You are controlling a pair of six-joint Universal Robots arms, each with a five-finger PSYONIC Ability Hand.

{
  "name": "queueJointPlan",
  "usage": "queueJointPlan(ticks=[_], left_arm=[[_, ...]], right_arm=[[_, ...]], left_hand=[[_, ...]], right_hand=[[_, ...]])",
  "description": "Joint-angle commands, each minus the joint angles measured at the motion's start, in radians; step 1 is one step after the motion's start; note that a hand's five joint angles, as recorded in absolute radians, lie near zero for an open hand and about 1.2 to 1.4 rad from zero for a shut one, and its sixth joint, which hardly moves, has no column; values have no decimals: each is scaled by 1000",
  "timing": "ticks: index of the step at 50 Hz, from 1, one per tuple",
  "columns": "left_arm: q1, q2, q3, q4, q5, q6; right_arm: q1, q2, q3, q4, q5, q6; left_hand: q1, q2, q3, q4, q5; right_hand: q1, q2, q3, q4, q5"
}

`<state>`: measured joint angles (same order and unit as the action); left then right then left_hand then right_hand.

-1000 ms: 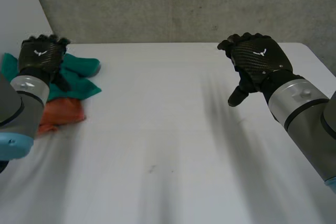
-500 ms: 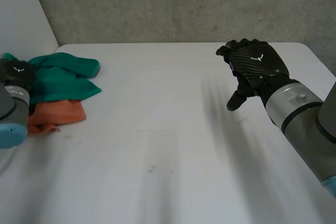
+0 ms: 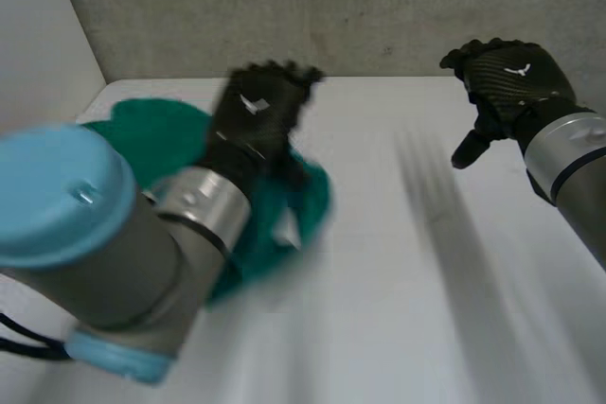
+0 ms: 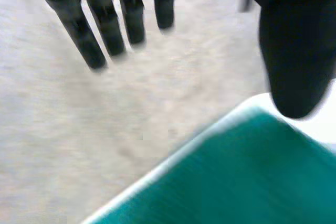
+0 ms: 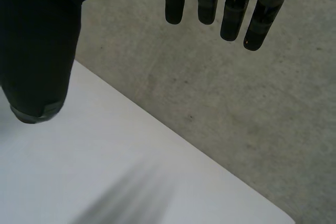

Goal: Fold the laundry.

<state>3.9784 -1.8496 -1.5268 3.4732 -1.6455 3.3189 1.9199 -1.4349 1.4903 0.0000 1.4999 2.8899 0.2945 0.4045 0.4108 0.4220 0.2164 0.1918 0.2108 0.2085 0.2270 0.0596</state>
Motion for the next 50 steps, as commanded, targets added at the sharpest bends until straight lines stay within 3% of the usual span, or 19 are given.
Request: queueJointPlan(ticks=[1,5,12,16,21,25,45,50], left_arm=[[48,-36,11,-16,18,-6],[187,13,4,-45,19,31],[327,33,-36,-92,35,120],[409,30,-70,-94,93,217],[562,12,-85,-92,254,326],[617,-38,-79,-92,302,324],[611,-63,-92,-82,302,200],[608,-59,-96,-82,300,200]], right_arm=[[-4,5,-1,49,-10,-4],[1,10,-7,92,-17,-12],[91,13,5,185,-29,-23],[210,45,36,199,-33,-17],[306,122,77,187,-27,14],[337,186,108,127,-26,75],[386,349,179,-97,89,68],[384,361,182,-112,91,25]], left_hand=[[-120,-230,-236,-247,-216],[-120,-230,-236,-247,-216],[-120,-230,-236,-247,-216],[-116,-226,-233,-244,-213],[-99,-209,-215,-226,-195],[-93,-203,-209,-220,-189],[-78,-188,-194,-206,-175],[-78,-188,-194,-206,-175]], right_hand=[[-17,-36,-34,-52,-60],[-17,-36,-34,-52,-60],[-17,-36,-34,-52,-60],[-17,-36,-34,-52,-60],[-17,-36,-34,-52,-60],[-17,-36,-34,-52,-60],[93,74,76,57,50],[482,463,466,447,440]])
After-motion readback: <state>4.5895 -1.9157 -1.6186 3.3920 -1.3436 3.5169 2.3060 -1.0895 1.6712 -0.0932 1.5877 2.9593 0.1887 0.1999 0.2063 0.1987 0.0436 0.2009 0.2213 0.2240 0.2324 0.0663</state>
